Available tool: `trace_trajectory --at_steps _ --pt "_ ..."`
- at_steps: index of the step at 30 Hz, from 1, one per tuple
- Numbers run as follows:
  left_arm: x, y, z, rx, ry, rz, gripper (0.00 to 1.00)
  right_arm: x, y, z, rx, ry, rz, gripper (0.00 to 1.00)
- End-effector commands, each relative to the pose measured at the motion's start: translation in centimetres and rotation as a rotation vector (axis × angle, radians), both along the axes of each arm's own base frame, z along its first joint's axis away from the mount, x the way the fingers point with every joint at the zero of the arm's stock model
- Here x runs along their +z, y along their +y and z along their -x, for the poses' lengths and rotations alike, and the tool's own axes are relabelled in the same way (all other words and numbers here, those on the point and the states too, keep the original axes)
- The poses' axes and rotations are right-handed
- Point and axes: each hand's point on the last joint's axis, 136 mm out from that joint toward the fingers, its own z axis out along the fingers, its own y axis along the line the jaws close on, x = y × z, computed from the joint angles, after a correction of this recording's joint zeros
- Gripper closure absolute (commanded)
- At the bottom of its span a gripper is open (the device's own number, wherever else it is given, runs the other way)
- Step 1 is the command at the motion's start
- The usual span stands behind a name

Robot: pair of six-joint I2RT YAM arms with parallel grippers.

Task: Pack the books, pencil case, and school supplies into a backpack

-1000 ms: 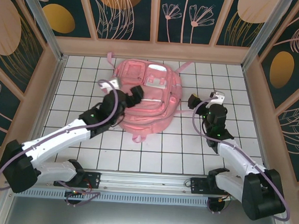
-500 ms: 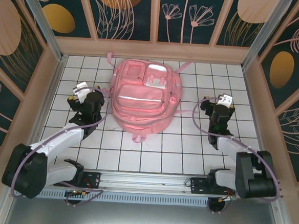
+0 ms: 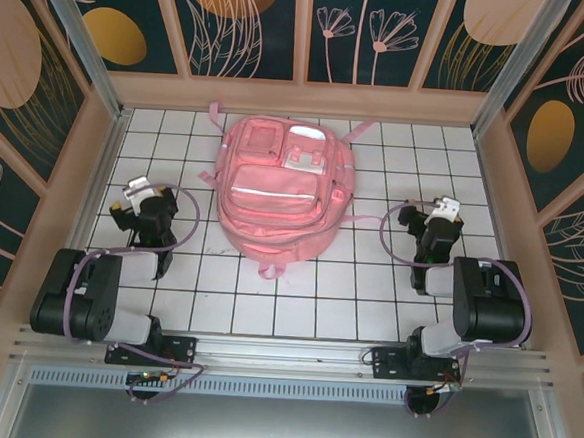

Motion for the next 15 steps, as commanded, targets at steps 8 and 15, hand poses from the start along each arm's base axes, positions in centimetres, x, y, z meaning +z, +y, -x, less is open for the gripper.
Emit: trace_trajectory --at_steps 8,15 --pt "2.3 -3.2 -1.8 -0.263 -0.187 0.017 0.01 1.7 0.7 0.4 0.056 -0.116 -0.006 0.01" --pt "2.6 -3.2 -1.6 -0.262 -0.201 0.010 0.01 1.8 0.1 0.6 0.006 -0.122 -0.009 0.01"
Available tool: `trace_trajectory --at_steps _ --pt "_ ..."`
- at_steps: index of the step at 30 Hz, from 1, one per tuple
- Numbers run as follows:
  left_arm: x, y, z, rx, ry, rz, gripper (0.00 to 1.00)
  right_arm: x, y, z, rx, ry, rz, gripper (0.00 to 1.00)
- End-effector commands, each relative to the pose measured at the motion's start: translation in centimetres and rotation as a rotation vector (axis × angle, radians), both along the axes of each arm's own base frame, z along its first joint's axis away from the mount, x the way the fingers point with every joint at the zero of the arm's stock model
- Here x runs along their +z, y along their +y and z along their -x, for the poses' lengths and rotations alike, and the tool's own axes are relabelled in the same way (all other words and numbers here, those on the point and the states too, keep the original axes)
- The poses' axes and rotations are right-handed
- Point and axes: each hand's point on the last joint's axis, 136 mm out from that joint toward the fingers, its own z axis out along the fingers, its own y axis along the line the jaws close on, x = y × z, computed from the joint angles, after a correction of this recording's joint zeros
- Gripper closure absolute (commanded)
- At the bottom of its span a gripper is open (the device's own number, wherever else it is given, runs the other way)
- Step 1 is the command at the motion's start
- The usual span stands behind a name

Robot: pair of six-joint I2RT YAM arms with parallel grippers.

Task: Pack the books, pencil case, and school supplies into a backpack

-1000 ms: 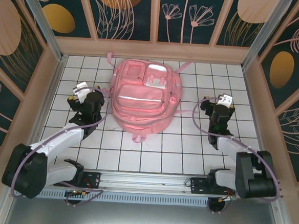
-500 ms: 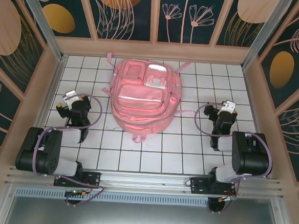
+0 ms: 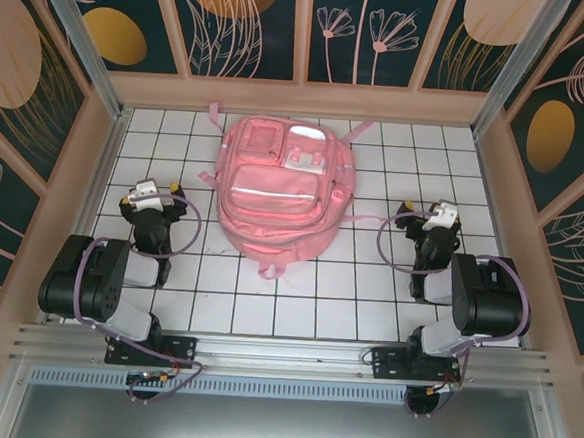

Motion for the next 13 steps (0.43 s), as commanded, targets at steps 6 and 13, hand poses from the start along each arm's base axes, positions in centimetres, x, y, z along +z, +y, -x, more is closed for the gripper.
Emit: trace_trajectory --at_steps 6,13 --pt "1.16 -0.10 -0.02 -0.016 -0.050 -0.011 0.01 1.20 -0.52 -0.13 -0.030 -0.053 -0.004 0.01" --pt "1.18 -0.10 -0.03 -0.017 -0.051 -0.011 0.01 1.17 -0.52 -0.11 -0.029 -0.052 -0.004 0.01"
